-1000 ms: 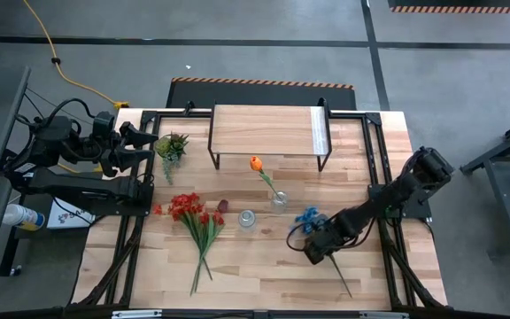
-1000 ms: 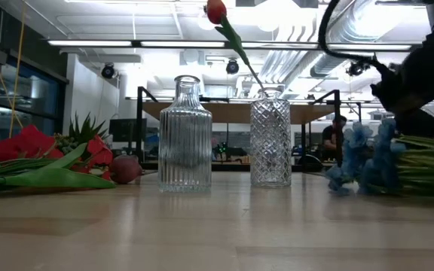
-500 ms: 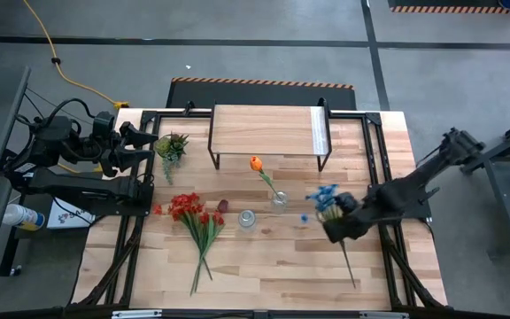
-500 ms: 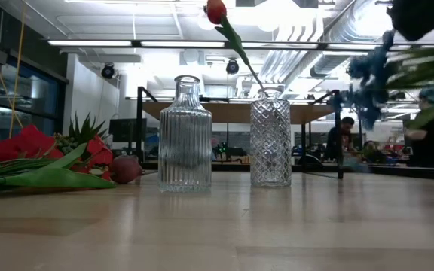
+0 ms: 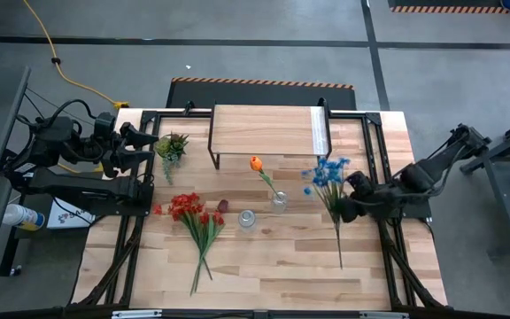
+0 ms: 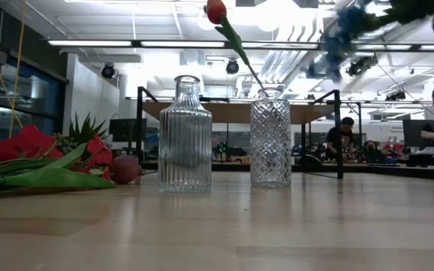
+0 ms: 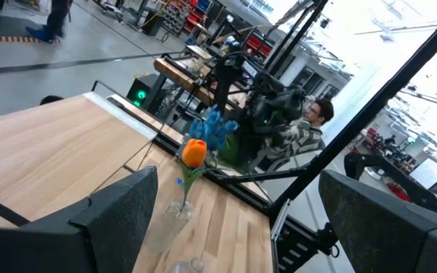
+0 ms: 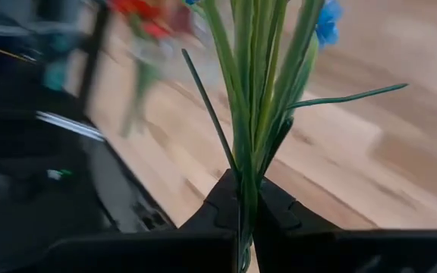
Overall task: Pick and place flowers into a vace then onto a shelf
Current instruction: Put the blue flowers into the top transparent vase
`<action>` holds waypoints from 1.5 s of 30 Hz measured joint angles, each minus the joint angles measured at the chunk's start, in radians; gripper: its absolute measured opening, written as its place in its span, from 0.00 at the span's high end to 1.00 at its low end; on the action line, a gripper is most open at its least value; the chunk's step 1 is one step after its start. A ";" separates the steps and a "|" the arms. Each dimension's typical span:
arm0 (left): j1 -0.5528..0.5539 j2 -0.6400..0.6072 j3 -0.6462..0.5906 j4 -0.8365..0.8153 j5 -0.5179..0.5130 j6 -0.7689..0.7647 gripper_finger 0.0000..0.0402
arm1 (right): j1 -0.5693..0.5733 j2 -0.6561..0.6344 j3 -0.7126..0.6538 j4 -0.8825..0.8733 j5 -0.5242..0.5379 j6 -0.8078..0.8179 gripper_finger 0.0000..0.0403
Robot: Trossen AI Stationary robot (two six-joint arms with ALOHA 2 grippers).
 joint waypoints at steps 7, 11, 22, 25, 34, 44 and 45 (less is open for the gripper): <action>0.000 0.000 0.000 0.000 -0.018 0.000 0.01 | 0.000 -0.104 0.000 0.190 0.271 -0.226 0.99; 0.000 0.000 0.000 0.000 -0.019 0.000 0.01 | 0.000 -0.153 0.000 0.336 0.437 -0.435 0.99; 0.000 0.000 0.000 0.001 -0.035 0.000 0.01 | 0.001 -0.156 0.000 0.856 0.526 -1.224 0.99; 0.000 0.000 0.000 0.000 -0.045 0.000 0.01 | 0.001 -0.134 0.000 0.936 0.469 -1.372 0.99; 0.000 0.000 0.000 0.000 -0.048 0.000 0.01 | 0.001 -0.060 0.000 1.036 0.240 -1.588 0.99; 0.000 0.000 0.000 0.000 -0.048 0.000 0.01 | 0.001 -0.033 0.000 1.117 0.025 -1.757 0.99; 0.000 0.000 0.000 0.000 -0.048 0.000 0.01 | 0.001 -0.033 0.000 1.132 0.001 -1.770 0.99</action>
